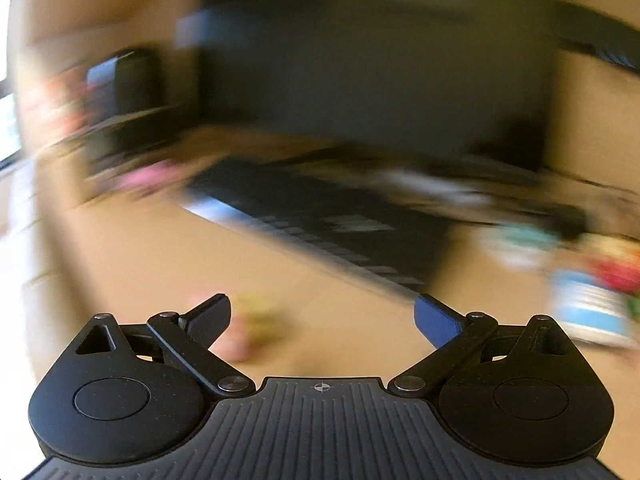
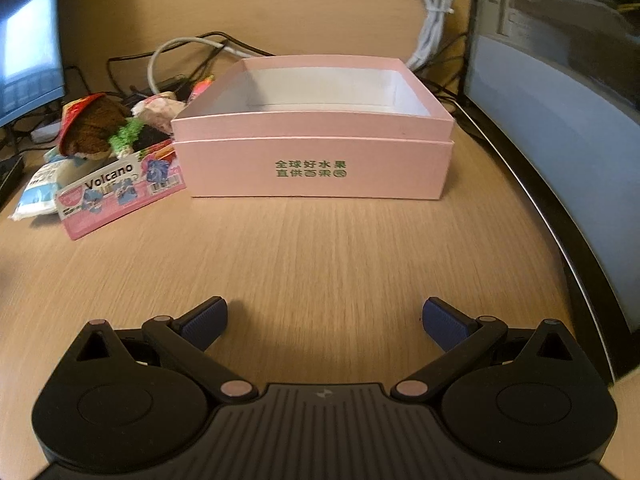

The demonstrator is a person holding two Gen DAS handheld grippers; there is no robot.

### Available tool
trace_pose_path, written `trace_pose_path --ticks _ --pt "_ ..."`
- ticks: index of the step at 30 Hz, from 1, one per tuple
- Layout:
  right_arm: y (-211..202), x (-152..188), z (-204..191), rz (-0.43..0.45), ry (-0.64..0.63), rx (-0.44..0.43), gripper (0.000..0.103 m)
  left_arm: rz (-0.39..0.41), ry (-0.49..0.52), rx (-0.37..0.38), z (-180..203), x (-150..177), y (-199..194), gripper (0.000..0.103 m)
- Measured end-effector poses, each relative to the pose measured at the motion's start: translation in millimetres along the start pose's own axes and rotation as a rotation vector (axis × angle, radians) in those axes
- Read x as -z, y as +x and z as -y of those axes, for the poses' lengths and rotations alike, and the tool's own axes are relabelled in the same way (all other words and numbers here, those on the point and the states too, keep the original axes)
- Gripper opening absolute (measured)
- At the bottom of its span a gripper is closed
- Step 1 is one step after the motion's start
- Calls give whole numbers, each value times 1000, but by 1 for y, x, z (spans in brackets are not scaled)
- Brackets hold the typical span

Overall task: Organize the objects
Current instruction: 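Reach the left gripper to the pink-and-yellow cupcake toy and grasp it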

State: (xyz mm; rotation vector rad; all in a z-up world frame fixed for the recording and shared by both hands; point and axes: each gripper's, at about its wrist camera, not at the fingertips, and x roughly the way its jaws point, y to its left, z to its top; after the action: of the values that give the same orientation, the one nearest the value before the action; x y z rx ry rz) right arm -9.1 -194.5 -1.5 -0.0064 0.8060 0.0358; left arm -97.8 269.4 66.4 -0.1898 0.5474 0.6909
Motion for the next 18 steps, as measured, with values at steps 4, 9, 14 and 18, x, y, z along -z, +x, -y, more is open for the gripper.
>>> trace_pose_path --ticks 4,9,14,18 --pt "4 -10 -4 -55 23 20 103 -39 -83 -38 -44 -9 33 101" --pt "-16 -19 -24 -27 87 12 103 -74 -17 67 -45 -5 59 101" --pt "-56 -29 -72 72 8 -3 103 -127 -4 111 -54 3 84 88" --pt "-76 -40 -103 115 -71 -96 103 -135 28 130 -52 6 92 67"
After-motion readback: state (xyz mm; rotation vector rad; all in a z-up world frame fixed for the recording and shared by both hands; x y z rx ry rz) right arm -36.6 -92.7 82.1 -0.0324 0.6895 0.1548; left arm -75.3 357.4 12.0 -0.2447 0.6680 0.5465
